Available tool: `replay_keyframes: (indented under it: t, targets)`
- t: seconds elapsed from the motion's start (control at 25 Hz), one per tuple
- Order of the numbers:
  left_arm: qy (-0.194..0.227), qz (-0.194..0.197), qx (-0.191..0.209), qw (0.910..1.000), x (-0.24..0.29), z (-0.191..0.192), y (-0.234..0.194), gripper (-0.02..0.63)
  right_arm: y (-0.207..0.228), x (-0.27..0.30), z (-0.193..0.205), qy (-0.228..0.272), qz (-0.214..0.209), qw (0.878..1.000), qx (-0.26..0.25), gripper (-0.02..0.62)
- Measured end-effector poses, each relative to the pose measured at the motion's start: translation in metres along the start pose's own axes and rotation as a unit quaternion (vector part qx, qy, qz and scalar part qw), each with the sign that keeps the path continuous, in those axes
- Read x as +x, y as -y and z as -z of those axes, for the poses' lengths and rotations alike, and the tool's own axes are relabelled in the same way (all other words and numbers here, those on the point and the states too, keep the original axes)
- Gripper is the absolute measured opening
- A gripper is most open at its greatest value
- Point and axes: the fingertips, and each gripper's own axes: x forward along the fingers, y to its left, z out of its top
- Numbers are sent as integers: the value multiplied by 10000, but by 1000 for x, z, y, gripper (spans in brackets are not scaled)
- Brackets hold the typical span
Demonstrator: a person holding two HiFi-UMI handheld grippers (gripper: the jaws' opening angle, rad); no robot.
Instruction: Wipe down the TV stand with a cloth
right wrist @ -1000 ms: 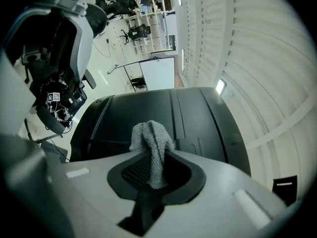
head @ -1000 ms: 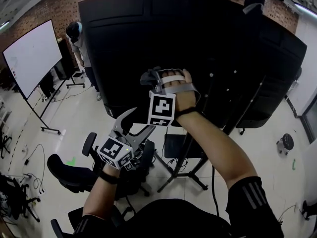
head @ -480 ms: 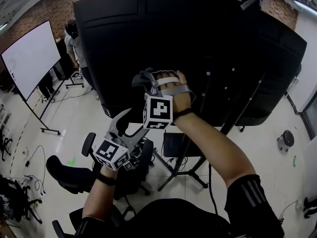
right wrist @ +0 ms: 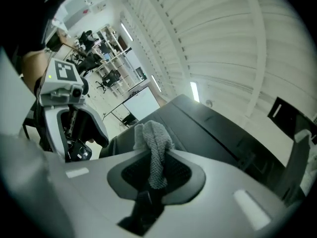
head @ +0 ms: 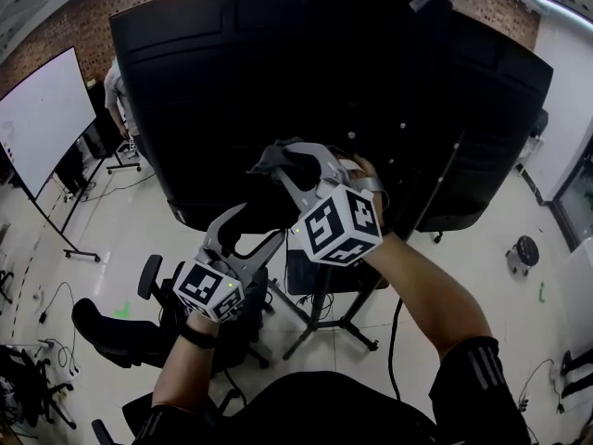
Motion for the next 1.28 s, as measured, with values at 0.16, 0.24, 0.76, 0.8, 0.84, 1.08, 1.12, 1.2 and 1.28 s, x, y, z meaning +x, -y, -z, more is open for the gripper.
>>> replay_keyframes:
  t: [0.16, 0.24, 0.76, 0.8, 0.84, 1.08, 1.12, 1.2, 1.28]
  targets:
    - [88, 164, 2, 9998, 18, -5, 18, 324, 35, -38, 13, 206, 346, 9985, 362, 60]
    - [74, 237, -2, 9997, 26, -4, 26, 324, 51, -53, 23, 289, 487, 9972, 497, 60]
    - [222, 466, 148, 9986, 62, -23, 57, 324, 126, -100, 67, 776, 757, 9683, 2249, 61]
    - [208, 484, 173, 9985, 65, -25, 60, 324, 129, -100, 69, 776, 748, 9663, 2338, 60]
    - [200, 502, 192, 9984, 67, -26, 61, 325, 131, -99, 71, 769, 737, 9645, 2417, 61]
    - [138, 492, 92, 9987, 74, -16, 61, 325, 125, -81, 90, 658, 638, 9606, 2626, 60]
    - [100, 482, 86, 9988, 74, -14, 61, 325, 123, -79, 93, 673, 627, 9590, 2681, 60]
    - [38, 482, 91, 9988, 75, -6, 60, 325, 120, -78, 98, 680, 625, 9578, 2723, 60]
    - [-15, 470, 60, 9989, 74, 0, 60, 325, 113, -77, 105, 597, 604, 9594, 2689, 60]
